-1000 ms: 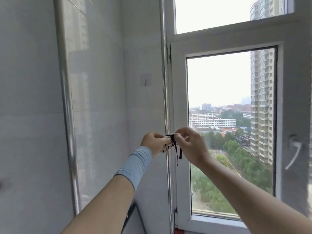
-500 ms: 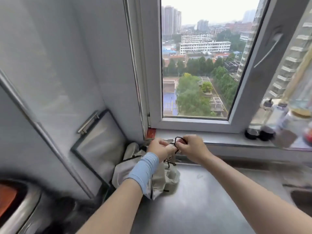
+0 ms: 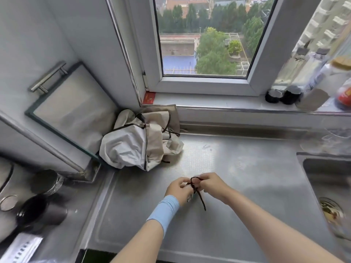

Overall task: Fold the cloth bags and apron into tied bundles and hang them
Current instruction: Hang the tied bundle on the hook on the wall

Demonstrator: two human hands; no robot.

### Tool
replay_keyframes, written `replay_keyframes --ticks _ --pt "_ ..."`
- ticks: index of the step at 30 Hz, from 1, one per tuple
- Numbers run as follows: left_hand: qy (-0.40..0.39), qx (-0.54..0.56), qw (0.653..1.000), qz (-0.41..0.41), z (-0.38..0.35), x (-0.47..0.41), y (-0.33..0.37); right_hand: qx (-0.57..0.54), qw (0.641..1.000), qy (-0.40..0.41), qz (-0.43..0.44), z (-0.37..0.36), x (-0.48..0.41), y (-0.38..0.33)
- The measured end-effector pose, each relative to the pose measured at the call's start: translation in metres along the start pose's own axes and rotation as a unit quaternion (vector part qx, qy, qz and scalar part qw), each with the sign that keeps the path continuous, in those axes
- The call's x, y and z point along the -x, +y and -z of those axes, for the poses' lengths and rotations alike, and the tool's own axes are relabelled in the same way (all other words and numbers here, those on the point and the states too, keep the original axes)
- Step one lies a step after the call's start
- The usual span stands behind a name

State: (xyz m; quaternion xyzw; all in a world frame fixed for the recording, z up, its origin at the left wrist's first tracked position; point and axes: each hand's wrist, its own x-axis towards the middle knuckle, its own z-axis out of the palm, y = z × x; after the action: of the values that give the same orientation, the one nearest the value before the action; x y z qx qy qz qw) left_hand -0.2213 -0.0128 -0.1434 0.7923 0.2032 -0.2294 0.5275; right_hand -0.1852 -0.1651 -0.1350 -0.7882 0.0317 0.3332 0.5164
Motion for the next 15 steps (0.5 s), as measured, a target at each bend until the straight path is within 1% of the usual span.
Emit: replay_keyframes --ticks 3,5,8,11,13,15 --pt "0.023 0.004 1.000 0.013 -0.008 0.000 -0.017 -0.065 0.996 -0.053 -0.005 -0.004 0.003 0.013" --pt "0.036 -0.019 0.999 0.009 -0.010 -0.002 -0.027 -0.090 0.995 -0.052 -0.008 -0.007 0.002 0.021" --pt "0.080 -0.073 0.994 -0.005 -0.008 -0.003 -0.039 -0.099 0.995 -0.013 0.012 -0.014 -0.006 0.035" --pt "0.113 -0.083 0.989 -0.040 -0.010 -0.009 -0.048 -0.061 0.996 0.028 0.052 -0.021 -0.015 0.049" --pt "0.107 -0.070 0.990 -0.056 -0.012 -0.014 -0.051 -0.010 0.994 0.081 0.067 -0.024 -0.018 0.057" --pt "0.093 -0.076 0.990 -0.070 -0.014 -0.019 -0.054 0.045 0.984 0.141 0.097 -0.029 -0.016 0.059"
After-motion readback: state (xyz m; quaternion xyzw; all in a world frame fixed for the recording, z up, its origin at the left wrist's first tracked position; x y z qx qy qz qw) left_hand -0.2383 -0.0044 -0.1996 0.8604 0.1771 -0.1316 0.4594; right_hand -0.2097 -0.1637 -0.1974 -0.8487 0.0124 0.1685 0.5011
